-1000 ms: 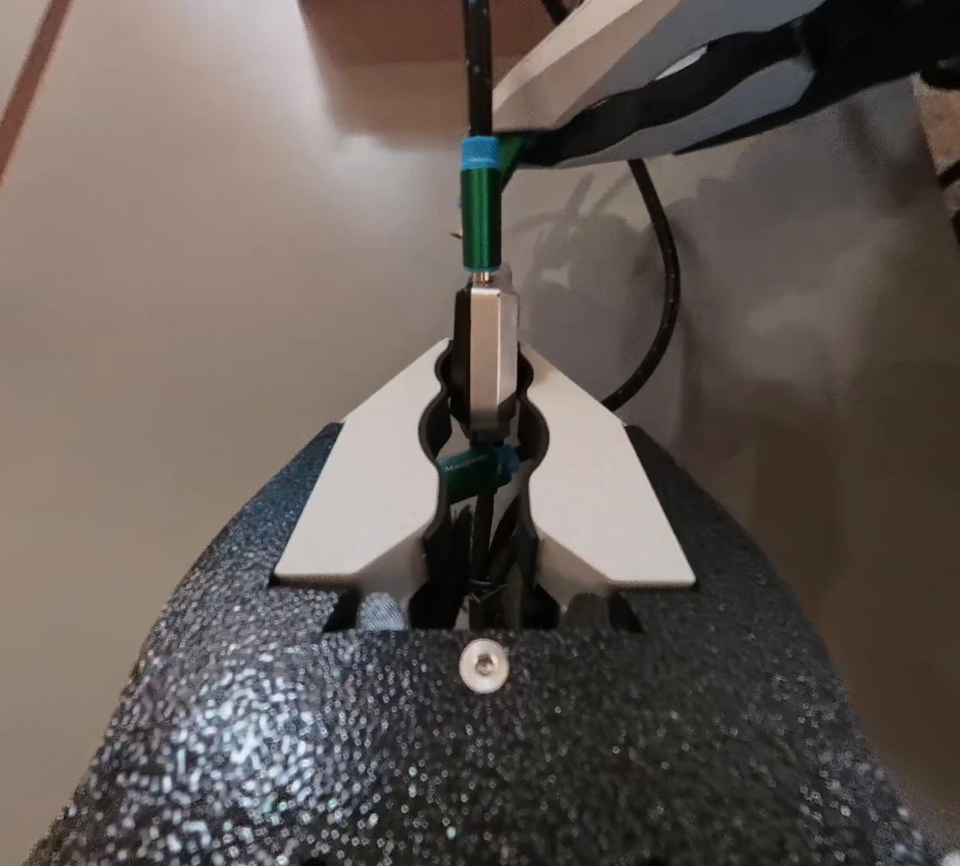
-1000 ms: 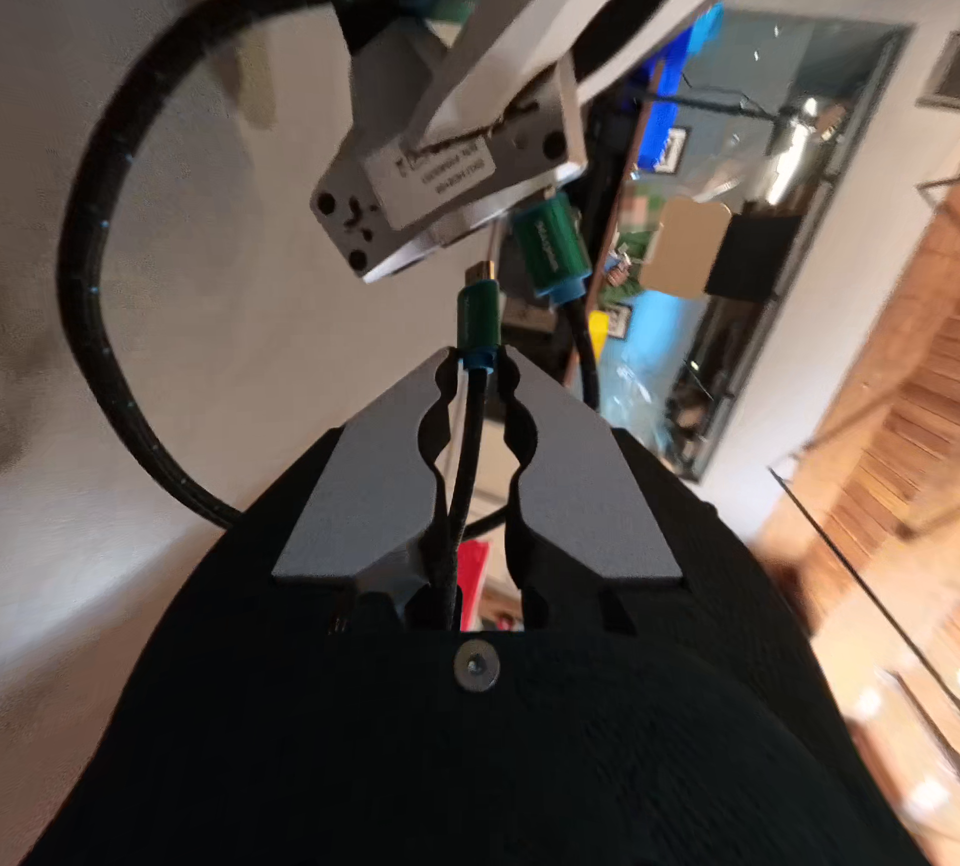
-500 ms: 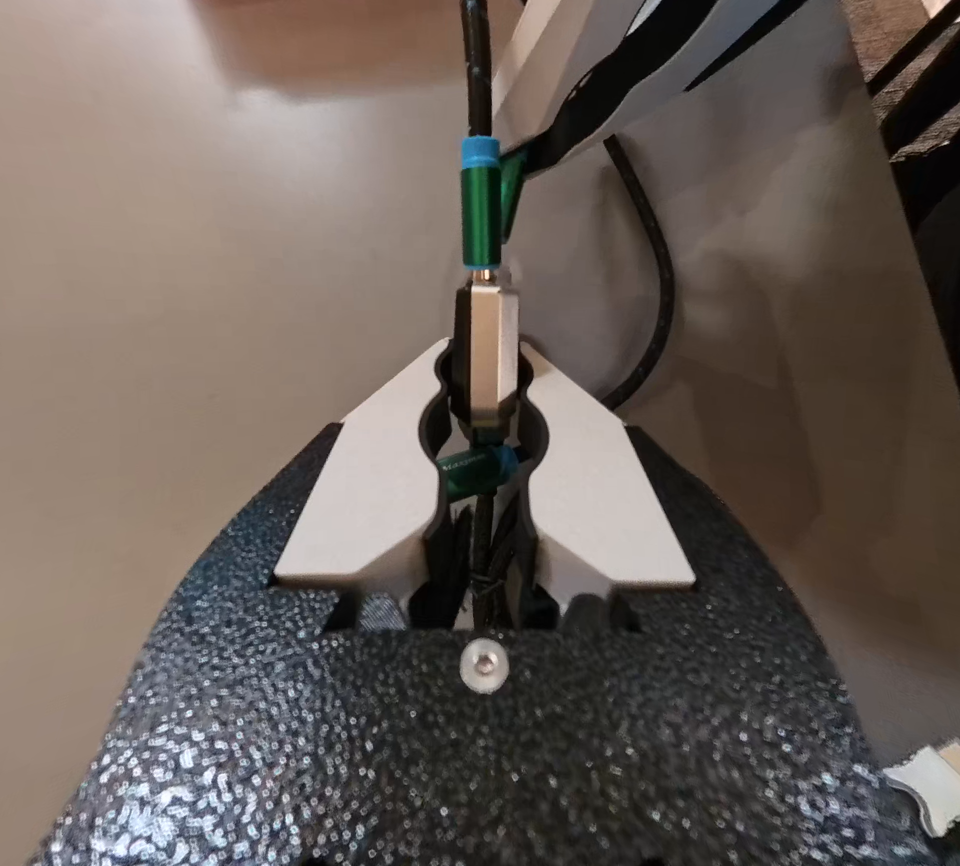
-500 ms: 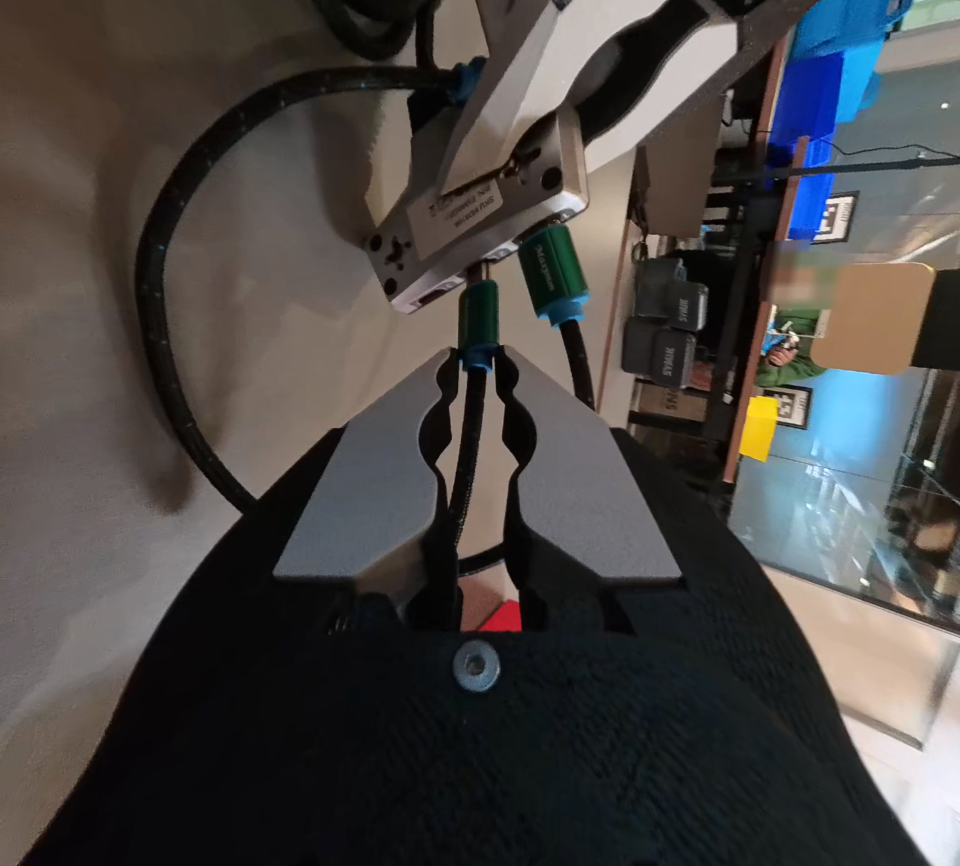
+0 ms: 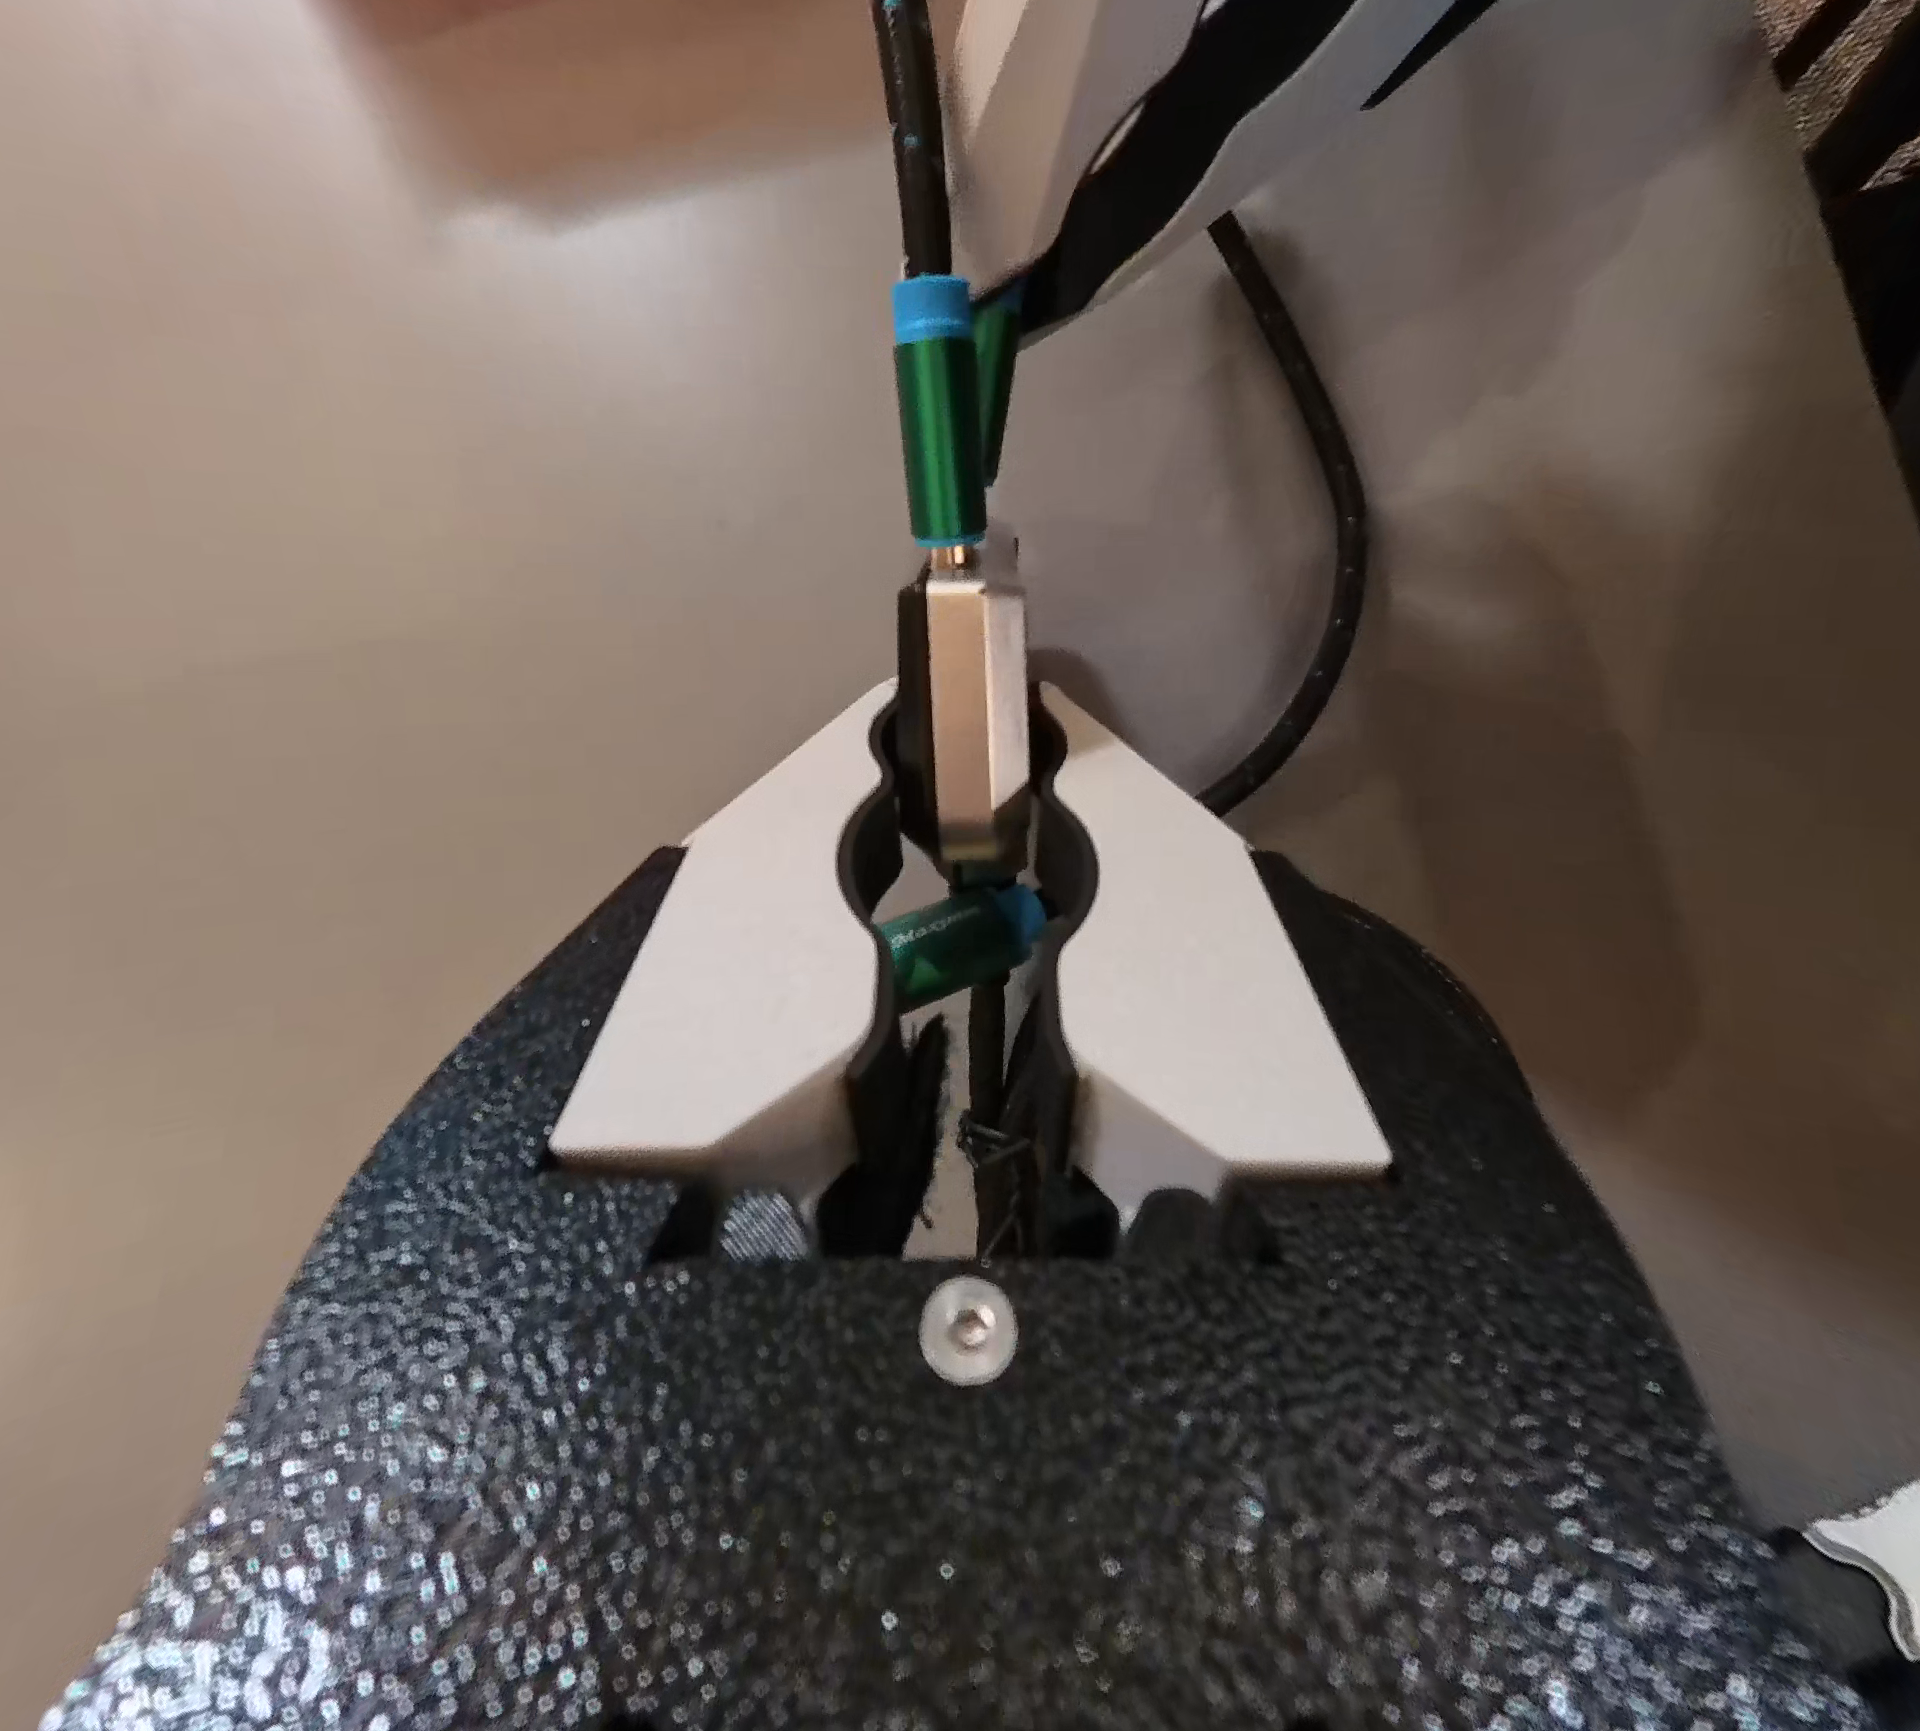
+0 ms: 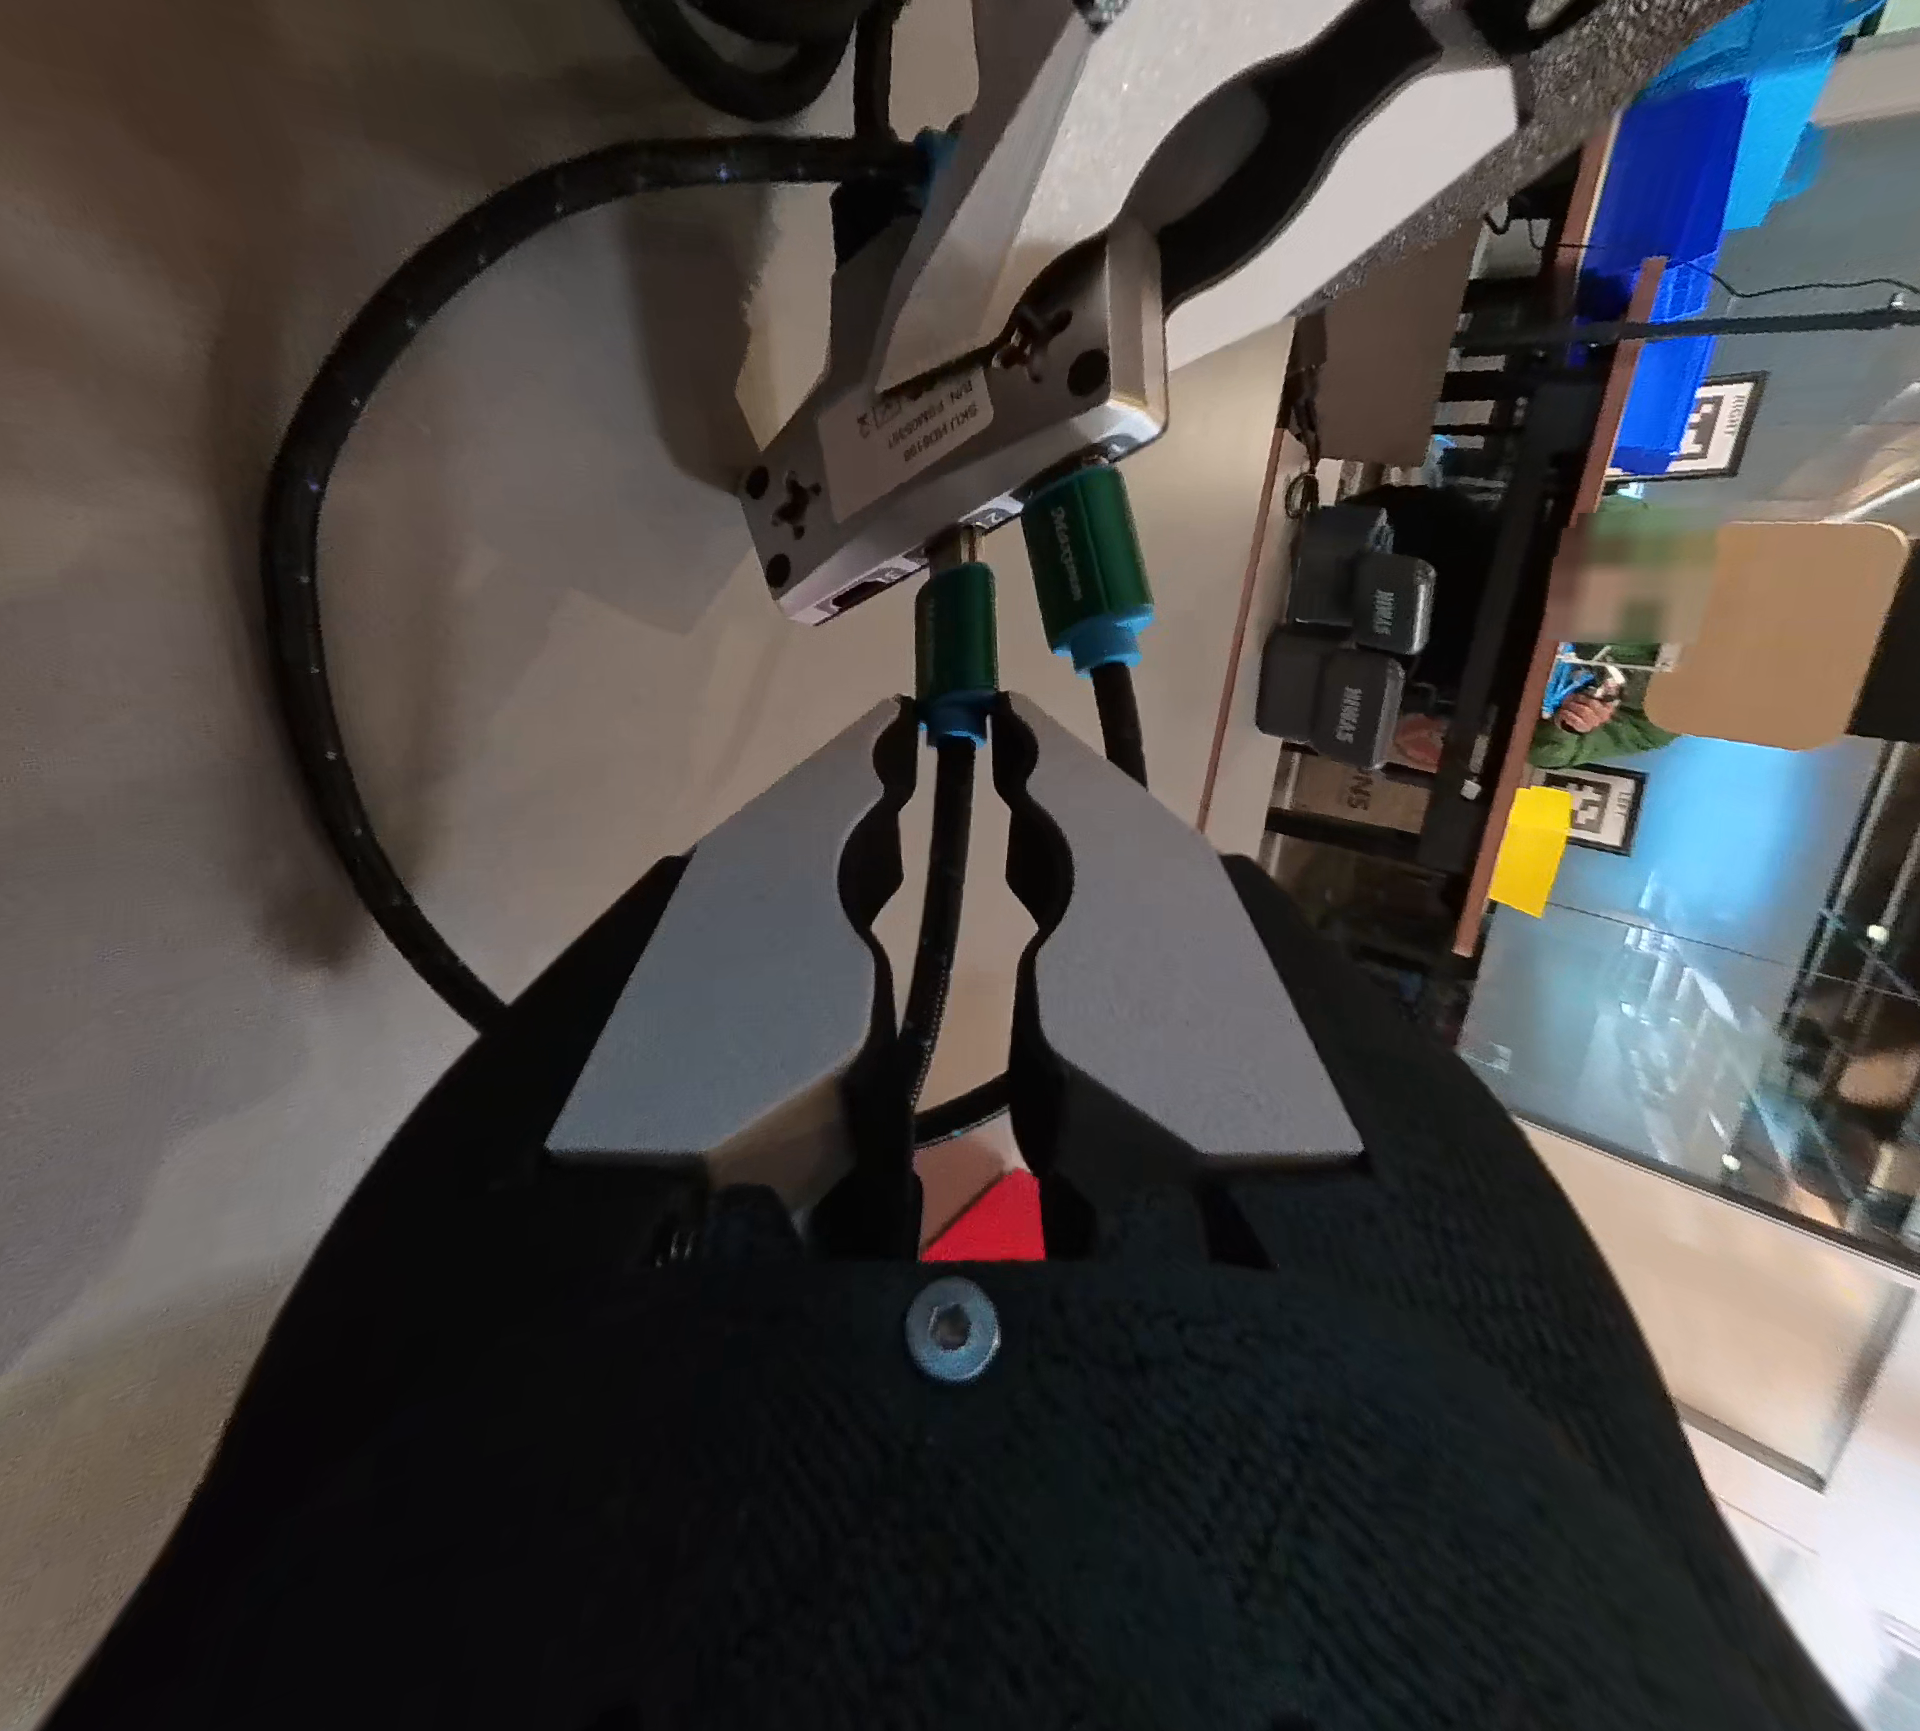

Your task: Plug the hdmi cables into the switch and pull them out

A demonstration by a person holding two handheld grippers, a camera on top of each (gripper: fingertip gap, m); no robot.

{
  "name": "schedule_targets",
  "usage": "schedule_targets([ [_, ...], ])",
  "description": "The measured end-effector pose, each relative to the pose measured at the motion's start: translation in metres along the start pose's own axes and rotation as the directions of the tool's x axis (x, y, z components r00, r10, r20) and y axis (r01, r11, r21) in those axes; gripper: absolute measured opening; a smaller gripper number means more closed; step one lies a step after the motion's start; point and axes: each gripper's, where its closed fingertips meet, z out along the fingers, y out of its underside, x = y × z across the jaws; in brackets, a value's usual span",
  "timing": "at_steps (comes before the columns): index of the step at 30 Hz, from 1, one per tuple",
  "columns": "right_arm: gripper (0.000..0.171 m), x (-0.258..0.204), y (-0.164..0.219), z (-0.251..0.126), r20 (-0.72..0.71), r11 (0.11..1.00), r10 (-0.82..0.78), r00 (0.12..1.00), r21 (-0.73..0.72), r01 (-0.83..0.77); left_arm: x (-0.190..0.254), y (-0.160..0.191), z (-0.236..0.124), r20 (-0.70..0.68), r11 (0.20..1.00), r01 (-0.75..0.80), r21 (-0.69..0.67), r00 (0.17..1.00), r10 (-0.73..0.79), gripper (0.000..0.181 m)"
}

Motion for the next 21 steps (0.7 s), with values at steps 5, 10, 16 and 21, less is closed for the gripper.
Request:
schedule_targets([
  [5, 0.012, -0.003, 0.0, -0.004, 0.021, 0.999, -0.02, 1.0, 0.027, 0.019, 0.001, -0.003, 0.002, -0.016, 1.0, 0.008, 0.023, 1.0, -0.008, 0.019],
  [10, 0.012, -0.011, 0.001, -0.015, 0.101, 0.999, 0.004, 0.995, 0.05, -0.009, 0.013, -0.01, 0.007, -0.052, 1.0, -0.019, 0.024, 0.998, 0.02, 0.019],
  [16, 0.012, -0.012, 0.002, -0.016, 0.106, 0.999, -0.012, 0.994, 0.049, 0.007, 0.014, -0.011, 0.007, -0.048, 0.999, -0.028, 0.014, 0.998, 0.029, 0.019],
  [21, 0.012, -0.008, 0.002, -0.014, 0.06, 0.998, -0.058, 0.997, 0.013, 0.057, 0.013, -0.01, 0.007, -0.039, 1.0, -0.023, 0.003, 0.999, 0.023, 0.019],
])
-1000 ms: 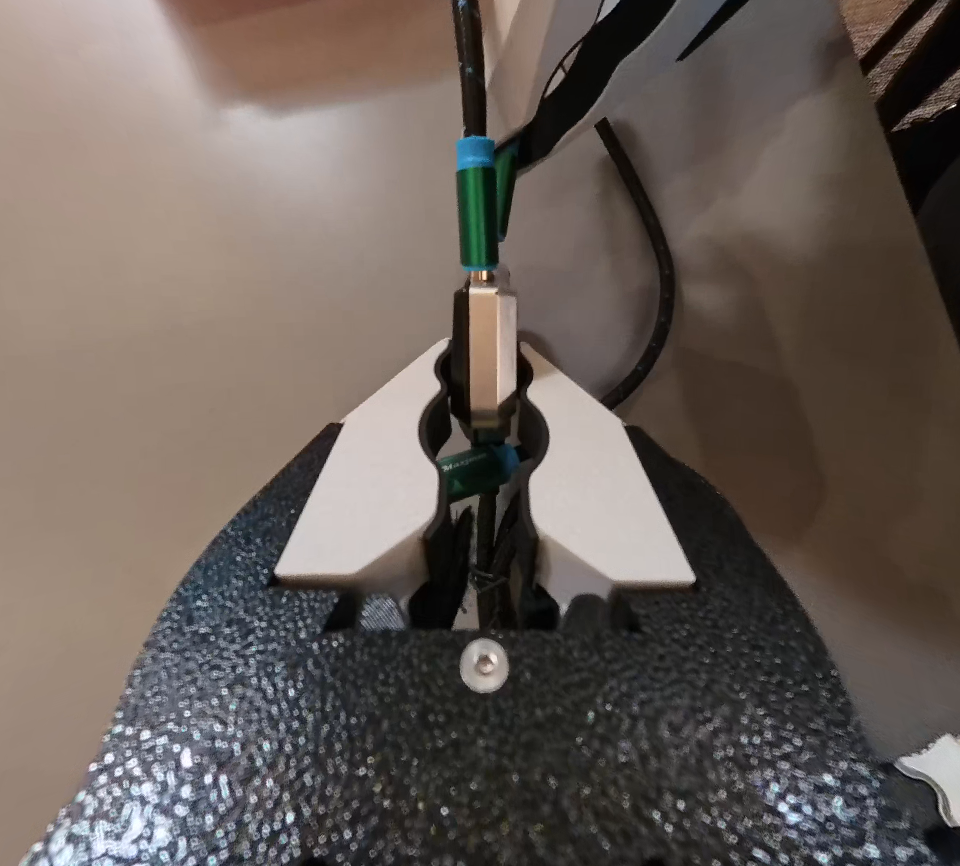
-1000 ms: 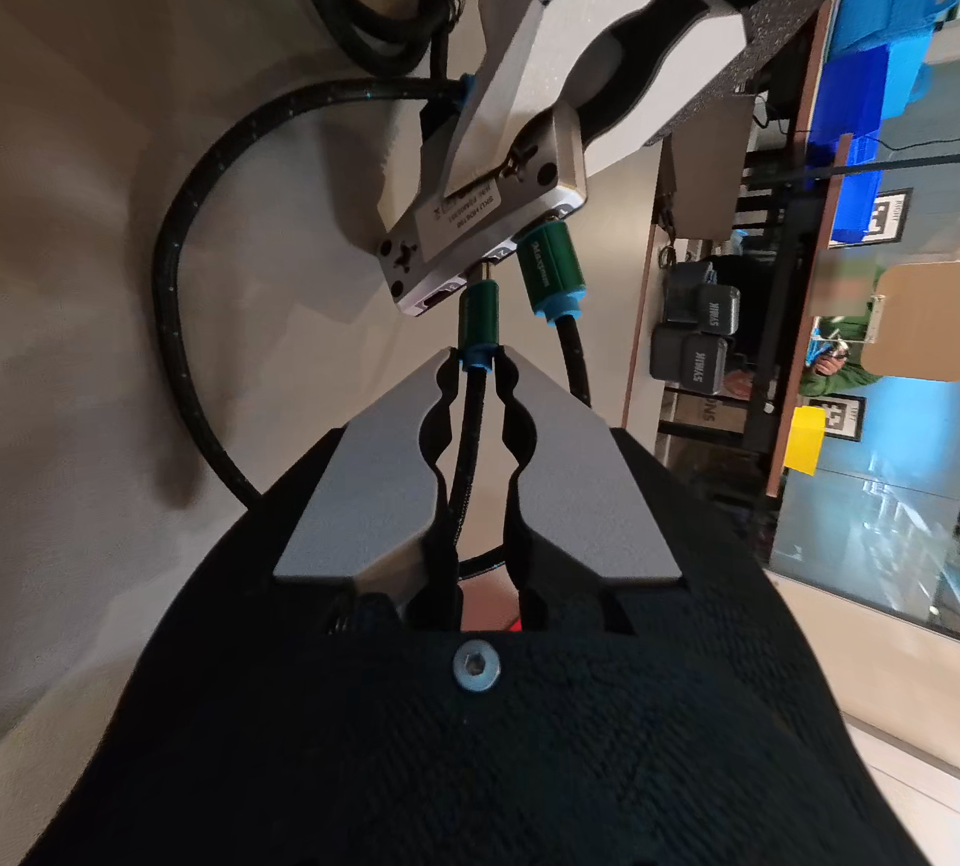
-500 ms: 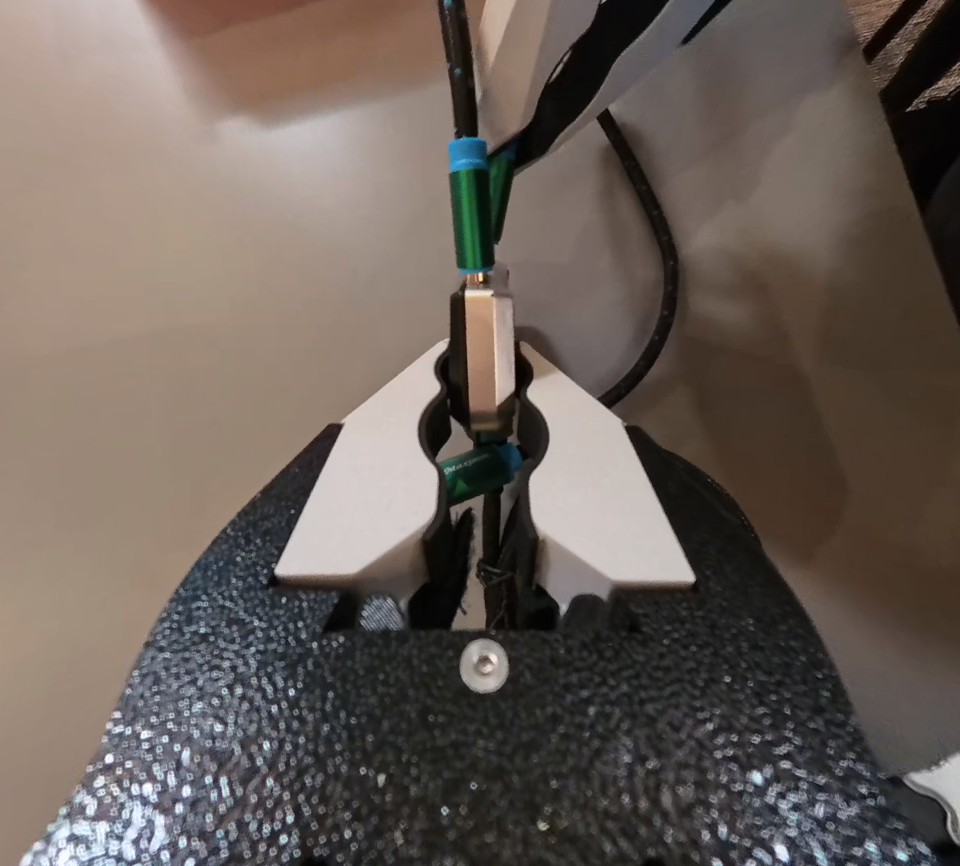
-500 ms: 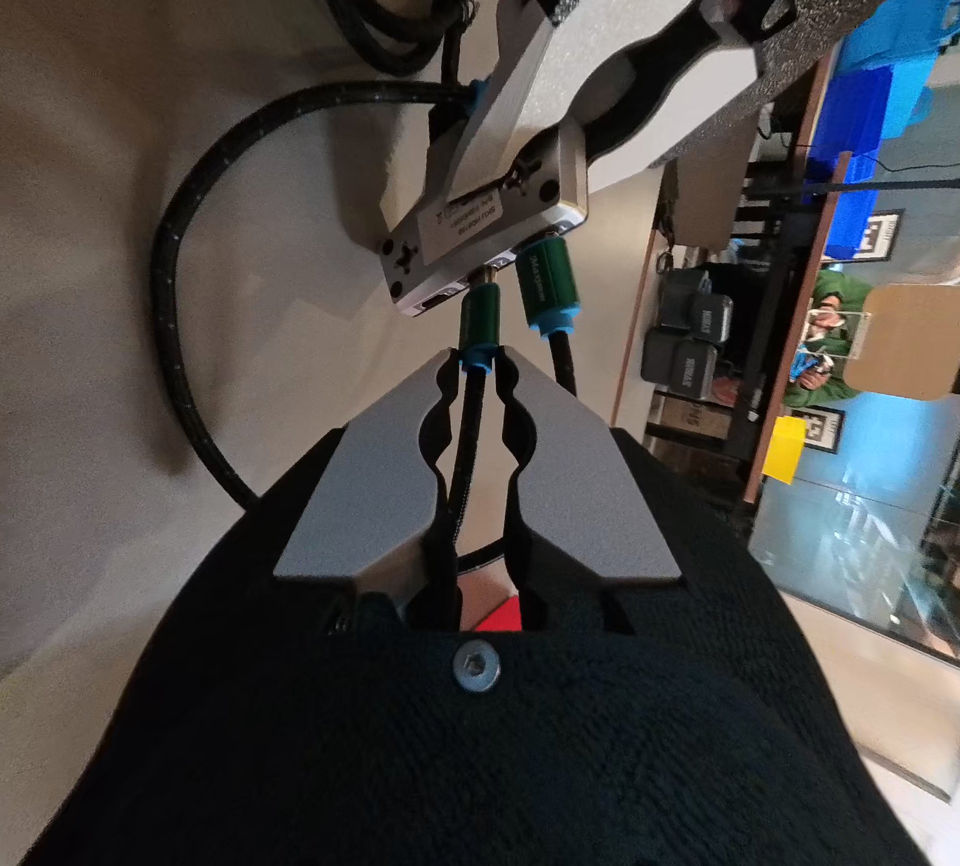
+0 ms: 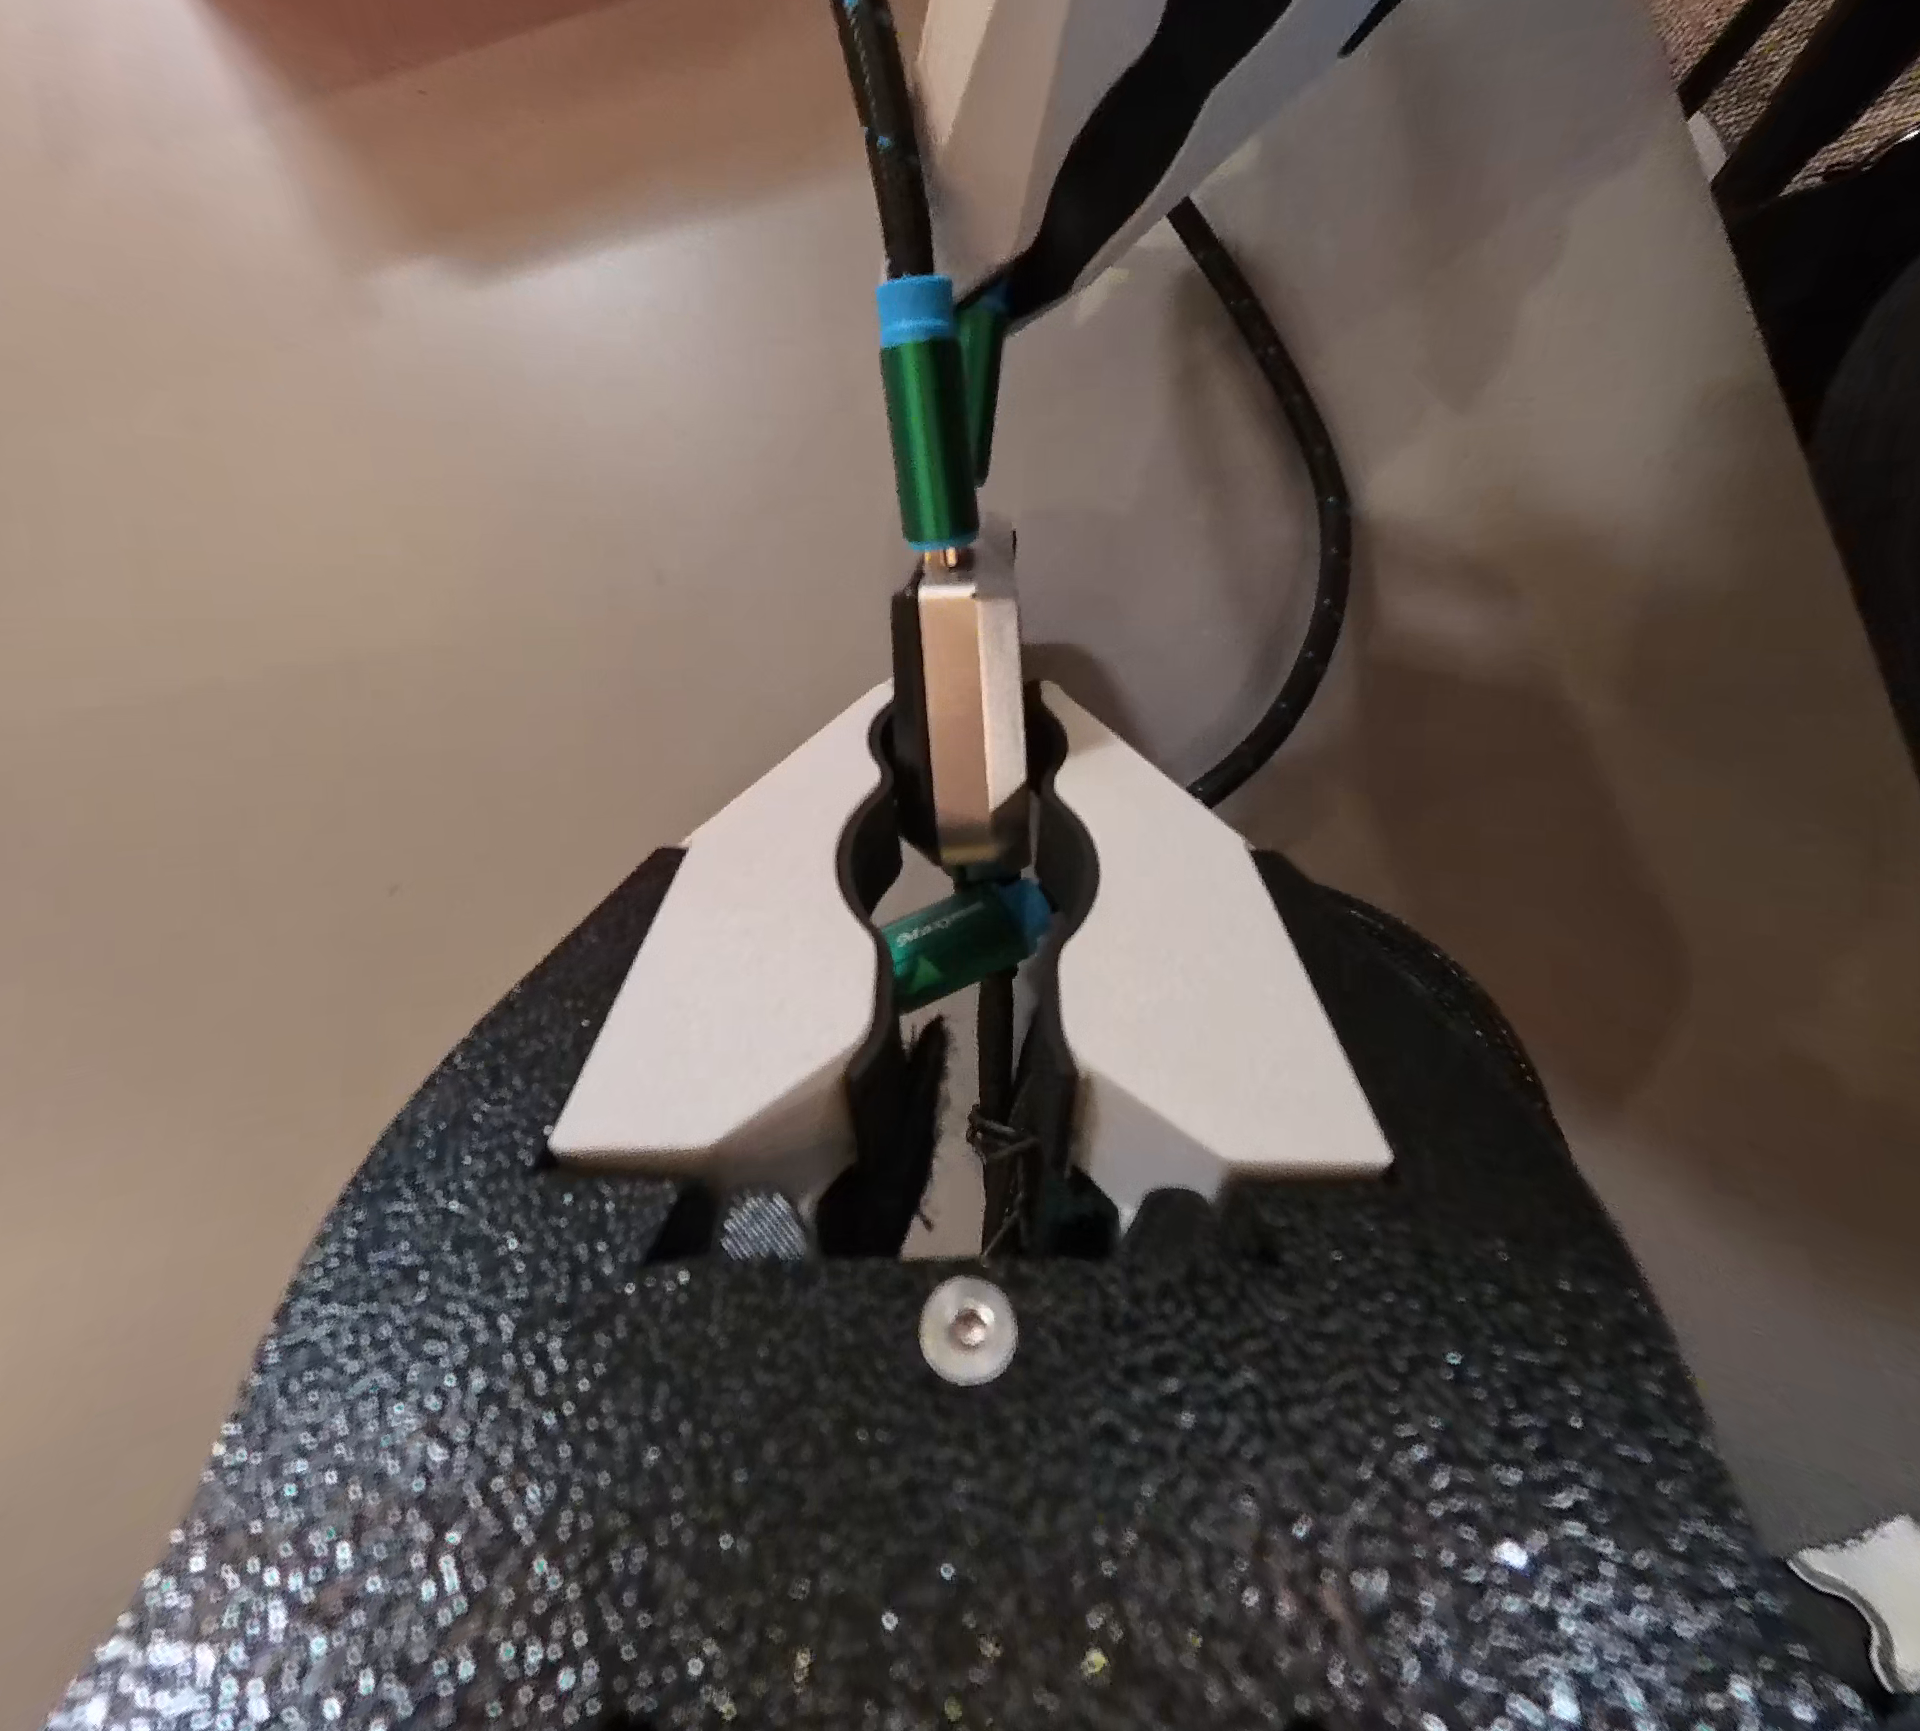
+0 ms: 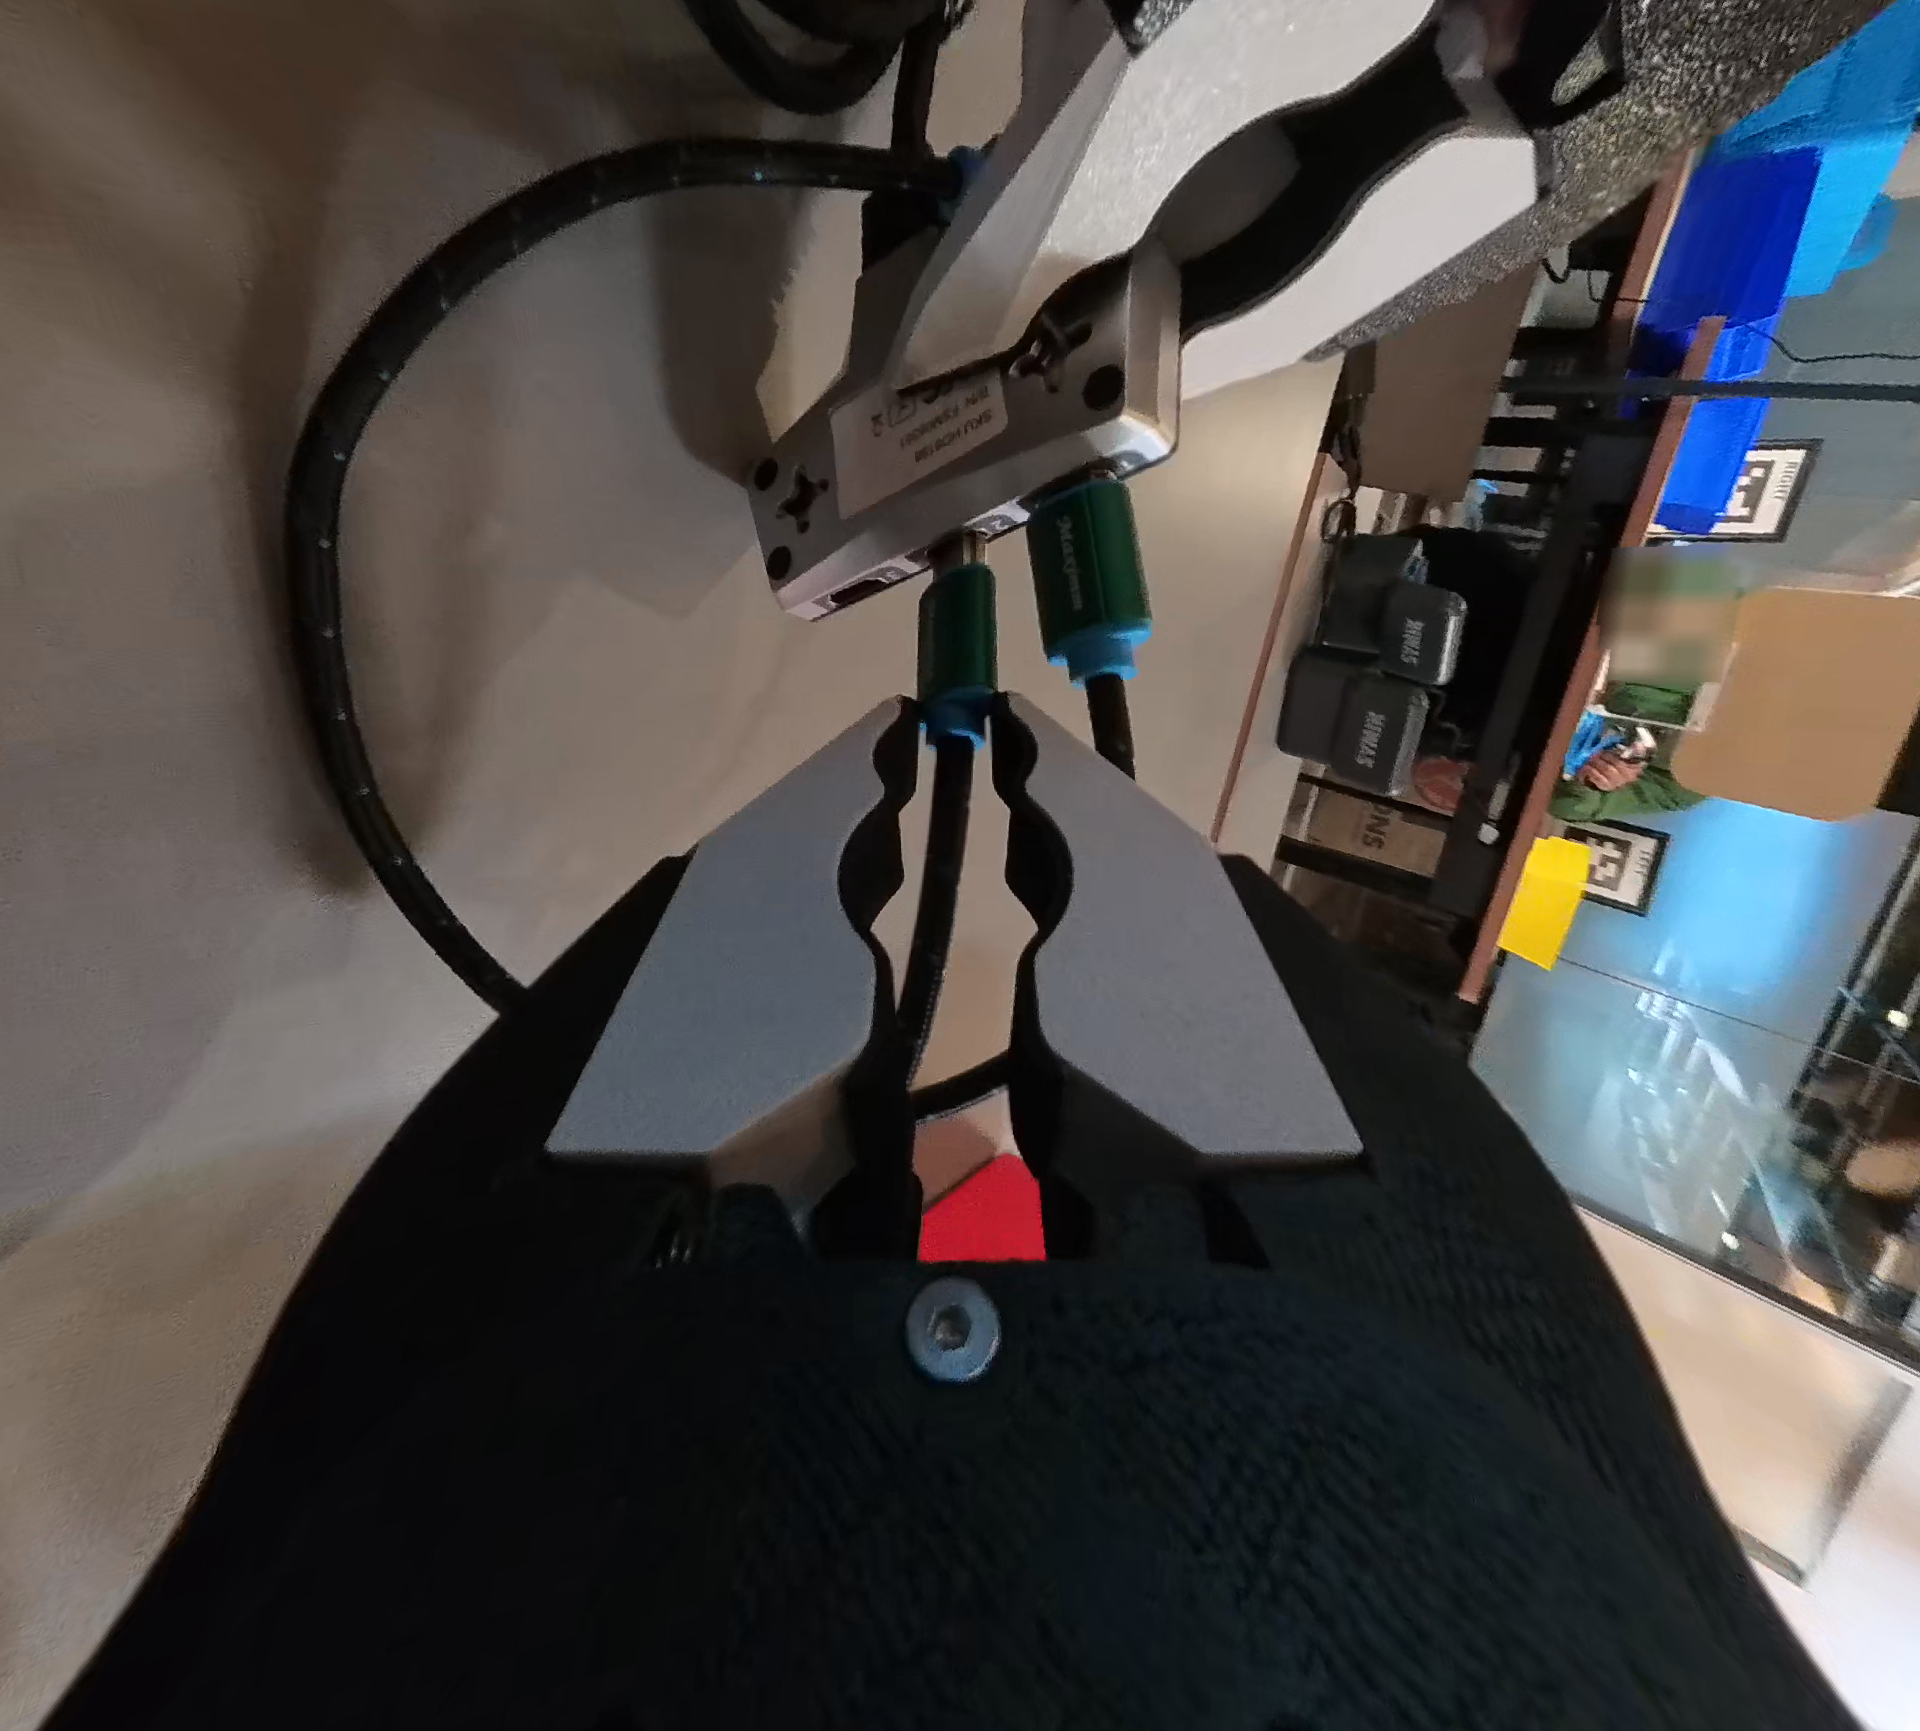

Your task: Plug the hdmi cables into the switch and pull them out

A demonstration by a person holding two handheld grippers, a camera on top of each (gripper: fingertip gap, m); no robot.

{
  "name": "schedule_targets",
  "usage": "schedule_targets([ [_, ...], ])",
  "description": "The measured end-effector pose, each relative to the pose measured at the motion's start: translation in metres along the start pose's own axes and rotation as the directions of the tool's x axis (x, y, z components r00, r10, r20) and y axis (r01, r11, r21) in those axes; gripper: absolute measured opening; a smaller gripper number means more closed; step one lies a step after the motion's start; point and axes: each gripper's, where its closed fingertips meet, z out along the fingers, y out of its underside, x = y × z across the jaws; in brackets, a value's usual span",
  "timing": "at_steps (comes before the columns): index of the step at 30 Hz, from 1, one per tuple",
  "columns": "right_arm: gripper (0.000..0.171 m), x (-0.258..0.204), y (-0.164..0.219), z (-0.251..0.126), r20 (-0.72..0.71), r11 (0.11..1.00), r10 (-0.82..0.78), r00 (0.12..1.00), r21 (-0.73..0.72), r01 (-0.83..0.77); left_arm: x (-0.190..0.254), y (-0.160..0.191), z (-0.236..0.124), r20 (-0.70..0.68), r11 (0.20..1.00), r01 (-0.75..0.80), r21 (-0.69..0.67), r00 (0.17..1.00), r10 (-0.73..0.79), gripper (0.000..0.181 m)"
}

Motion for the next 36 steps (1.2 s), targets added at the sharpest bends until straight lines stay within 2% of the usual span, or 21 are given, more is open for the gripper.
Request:
schedule_targets([
  [10, 0.013, 0.01, 0.007, 0.009, -0.08, 0.996, -0.027, 0.996, -0.092, 0.02, -0.003, 0.002, -0.001, -0.009, 0.999, 0.038, 0.026, 0.999, -0.038, 0.019],
  [21, 0.012, -0.002, 0.002, 0.003, 0.026, 1.0, 0.026, 0.999, -0.007, -0.026, -0.001, 0.002, -0.001, 0.016, 1.0, 0.01, -0.022, 1.0, -0.01, 0.019],
  [32, 0.012, 0.005, 0.007, 0.008, -0.027, 0.997, 0.017, 0.999, -0.081, -0.019, -0.001, 0.003, -0.001, 0.033, 0.999, 0.013, -0.052, 0.999, -0.011, 0.019],
  [36, 0.012, 0.003, 0.005, 0.007, -0.005, 0.998, 0.041, 0.999, -0.044, -0.041, -0.001, 0.004, -0.001, 0.034, 0.998, 0.028, -0.062, 0.999, -0.026, 0.019],
])
